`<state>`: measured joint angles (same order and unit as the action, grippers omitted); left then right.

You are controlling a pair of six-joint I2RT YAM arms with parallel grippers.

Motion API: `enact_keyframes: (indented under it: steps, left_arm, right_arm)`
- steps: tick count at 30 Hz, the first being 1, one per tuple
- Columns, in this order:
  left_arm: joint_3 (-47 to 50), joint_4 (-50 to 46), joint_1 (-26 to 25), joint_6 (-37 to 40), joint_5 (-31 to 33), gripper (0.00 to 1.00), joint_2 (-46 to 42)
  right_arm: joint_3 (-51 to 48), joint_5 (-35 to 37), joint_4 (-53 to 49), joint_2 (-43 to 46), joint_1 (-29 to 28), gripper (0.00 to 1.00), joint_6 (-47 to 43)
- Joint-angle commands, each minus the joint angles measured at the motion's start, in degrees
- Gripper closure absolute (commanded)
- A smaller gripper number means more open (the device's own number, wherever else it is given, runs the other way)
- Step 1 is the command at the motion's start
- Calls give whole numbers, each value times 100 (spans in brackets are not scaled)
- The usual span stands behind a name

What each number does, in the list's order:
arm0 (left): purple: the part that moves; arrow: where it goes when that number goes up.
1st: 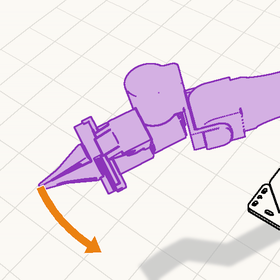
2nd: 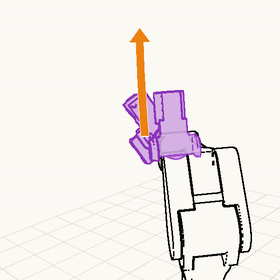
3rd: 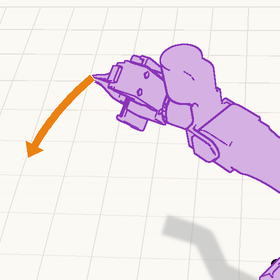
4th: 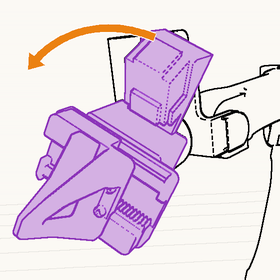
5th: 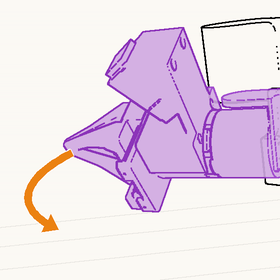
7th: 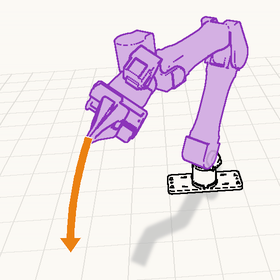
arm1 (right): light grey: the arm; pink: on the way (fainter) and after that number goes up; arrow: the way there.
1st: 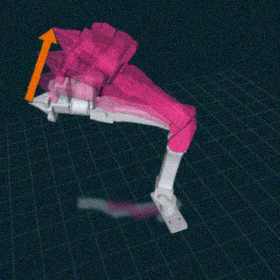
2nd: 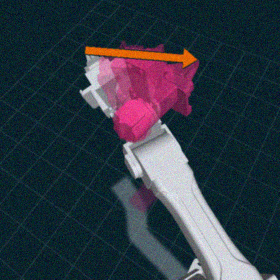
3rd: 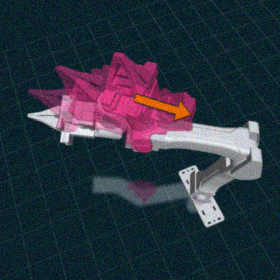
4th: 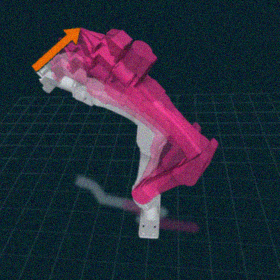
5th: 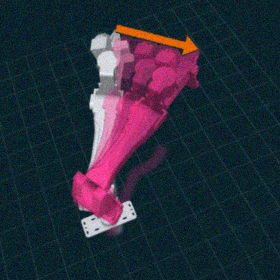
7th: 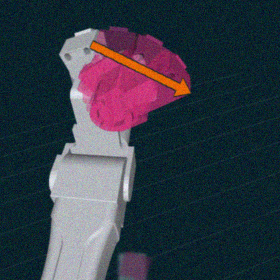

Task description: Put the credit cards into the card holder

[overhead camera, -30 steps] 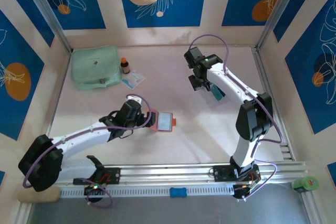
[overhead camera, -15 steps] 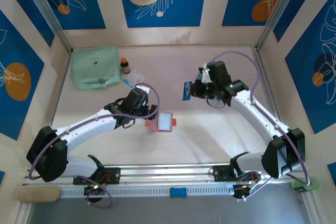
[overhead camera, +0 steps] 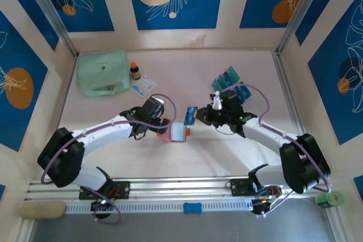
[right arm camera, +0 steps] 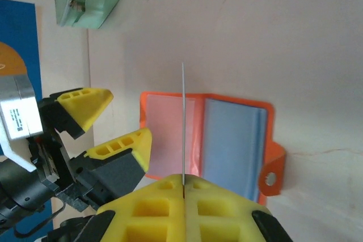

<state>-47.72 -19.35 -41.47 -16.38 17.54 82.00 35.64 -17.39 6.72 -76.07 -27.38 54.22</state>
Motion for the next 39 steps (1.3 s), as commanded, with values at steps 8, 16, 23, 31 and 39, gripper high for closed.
enact_keyframes:
  steps: [8,16,23,31,39]
  left_arm:
    - [427,36,52,-256,191,0,-21]
    - [760,167,53,-639,203,0,-87]
    - [957,269,53,-778,188,0,-96]
    - [1046,355,55,-830,170,0,-88]
    - [1046,369,52,-814,175,0,-96]
  right_arm:
    - [-243,287,1375,-679,-607,100,66]
    - [-240,457,1767,-1034,-803,100,19]
    - [-234,511,2069,-1346,-918,100,15]
    - [-185,517,2227,-1476,-1063,100,-84]
    - [-111,543,2261,-1715,-1129,100,-163]
